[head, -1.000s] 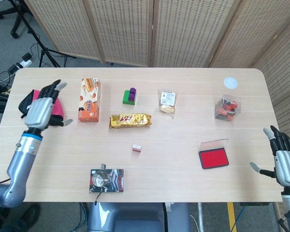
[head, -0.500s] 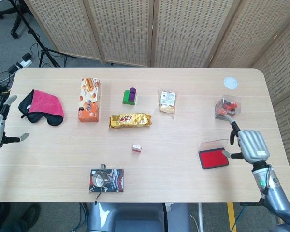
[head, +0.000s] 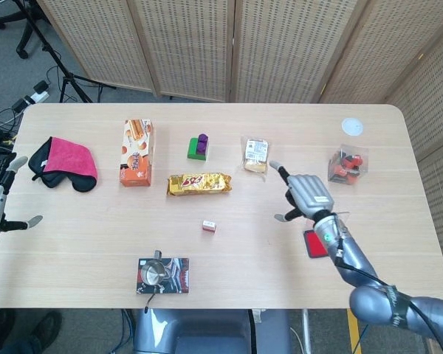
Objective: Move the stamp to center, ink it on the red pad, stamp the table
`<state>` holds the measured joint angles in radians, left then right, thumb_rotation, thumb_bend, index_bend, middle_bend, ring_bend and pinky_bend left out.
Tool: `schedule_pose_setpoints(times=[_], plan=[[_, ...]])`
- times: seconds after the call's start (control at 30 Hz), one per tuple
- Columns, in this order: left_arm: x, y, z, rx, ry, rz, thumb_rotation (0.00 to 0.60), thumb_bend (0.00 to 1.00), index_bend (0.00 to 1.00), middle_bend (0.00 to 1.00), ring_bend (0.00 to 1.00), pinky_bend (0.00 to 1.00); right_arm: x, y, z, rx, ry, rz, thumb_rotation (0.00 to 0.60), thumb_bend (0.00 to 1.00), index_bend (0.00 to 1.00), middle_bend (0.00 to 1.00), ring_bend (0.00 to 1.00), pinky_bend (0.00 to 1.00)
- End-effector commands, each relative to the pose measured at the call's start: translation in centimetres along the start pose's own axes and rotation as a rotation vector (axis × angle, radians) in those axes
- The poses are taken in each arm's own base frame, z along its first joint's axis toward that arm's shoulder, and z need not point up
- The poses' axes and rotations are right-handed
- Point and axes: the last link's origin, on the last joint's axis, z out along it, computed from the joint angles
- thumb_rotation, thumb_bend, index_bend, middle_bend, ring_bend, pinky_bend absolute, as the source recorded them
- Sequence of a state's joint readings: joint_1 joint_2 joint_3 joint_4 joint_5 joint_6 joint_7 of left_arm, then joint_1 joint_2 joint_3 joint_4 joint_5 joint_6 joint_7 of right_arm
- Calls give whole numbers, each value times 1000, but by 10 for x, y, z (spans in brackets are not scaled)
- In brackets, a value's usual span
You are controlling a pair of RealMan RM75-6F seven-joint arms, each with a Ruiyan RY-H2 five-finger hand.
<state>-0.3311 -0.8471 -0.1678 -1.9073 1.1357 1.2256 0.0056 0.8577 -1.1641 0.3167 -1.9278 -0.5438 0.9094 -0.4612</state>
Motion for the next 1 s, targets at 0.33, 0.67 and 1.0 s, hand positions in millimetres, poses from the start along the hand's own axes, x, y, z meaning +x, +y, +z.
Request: schedule_pose_setpoints(times=[0.33, 0.67, 1.0], plan=[[0, -1, 4, 15, -23, -2, 600, 68, 0, 0, 0, 0, -63, -80, 49, -65, -142, -30, 600, 0, 154, 973, 1000, 1000], [-1, -2, 6, 19, -38, -1, 600, 75, 0, 0, 0, 0, -100, -89, 49, -129, -79, -103, 600, 0, 272, 979, 1000, 1000], [-3, -2, 5, 17, -42, 2, 600, 86, 0, 0, 0, 0, -116, -94, 52, -159, -85, -58, 600, 29, 404, 983, 1000, 1000]])
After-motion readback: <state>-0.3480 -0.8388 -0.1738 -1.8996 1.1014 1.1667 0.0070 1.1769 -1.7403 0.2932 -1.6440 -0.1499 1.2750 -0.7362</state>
